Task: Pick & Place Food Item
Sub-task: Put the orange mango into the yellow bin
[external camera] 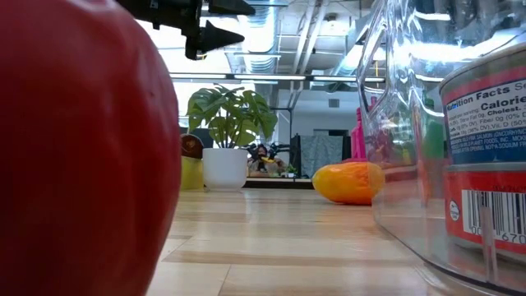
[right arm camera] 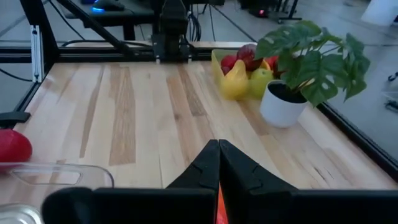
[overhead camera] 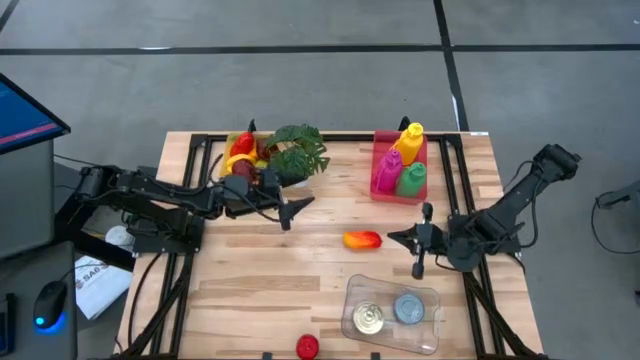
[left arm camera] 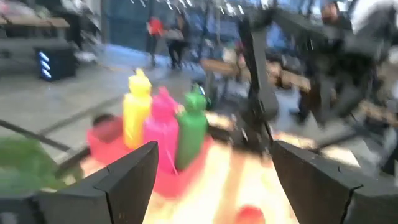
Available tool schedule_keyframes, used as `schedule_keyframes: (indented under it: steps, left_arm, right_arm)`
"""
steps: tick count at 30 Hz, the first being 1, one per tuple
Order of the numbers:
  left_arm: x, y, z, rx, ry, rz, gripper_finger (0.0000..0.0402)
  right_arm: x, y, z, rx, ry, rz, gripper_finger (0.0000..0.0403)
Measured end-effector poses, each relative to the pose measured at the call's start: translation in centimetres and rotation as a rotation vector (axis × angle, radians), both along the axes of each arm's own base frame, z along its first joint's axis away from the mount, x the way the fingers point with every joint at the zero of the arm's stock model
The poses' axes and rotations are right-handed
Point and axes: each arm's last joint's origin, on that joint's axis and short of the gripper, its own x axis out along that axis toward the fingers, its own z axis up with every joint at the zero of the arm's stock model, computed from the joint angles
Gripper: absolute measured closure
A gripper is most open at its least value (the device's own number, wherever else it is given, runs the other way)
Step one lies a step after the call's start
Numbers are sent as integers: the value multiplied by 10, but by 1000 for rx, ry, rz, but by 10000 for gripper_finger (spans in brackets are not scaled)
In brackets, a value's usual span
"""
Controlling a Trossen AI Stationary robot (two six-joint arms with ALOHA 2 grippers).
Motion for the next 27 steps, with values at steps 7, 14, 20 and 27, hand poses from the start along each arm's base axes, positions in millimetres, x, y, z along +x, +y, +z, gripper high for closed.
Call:
schedule_keyframes:
  steps: [7, 14, 20, 27]
  left_arm:
    - [20, -9, -31, 2, 112, -172, 97]
    - [39, -10, -73, -3, 234, -192, 97]
    - [50, -10, -96, -1, 244, -193, 97]
    - [61, -10, -120, 0, 220, -195, 97]
  right_arm:
    - [-5, 8, -1, -41, -18, -7, 403]
    - [-7, 11, -1, -42, -19, 8, 403]
    - [-7, 10, -1, -43, -18, 7, 403]
    - [-7, 10, -1, -43, -18, 6, 403]
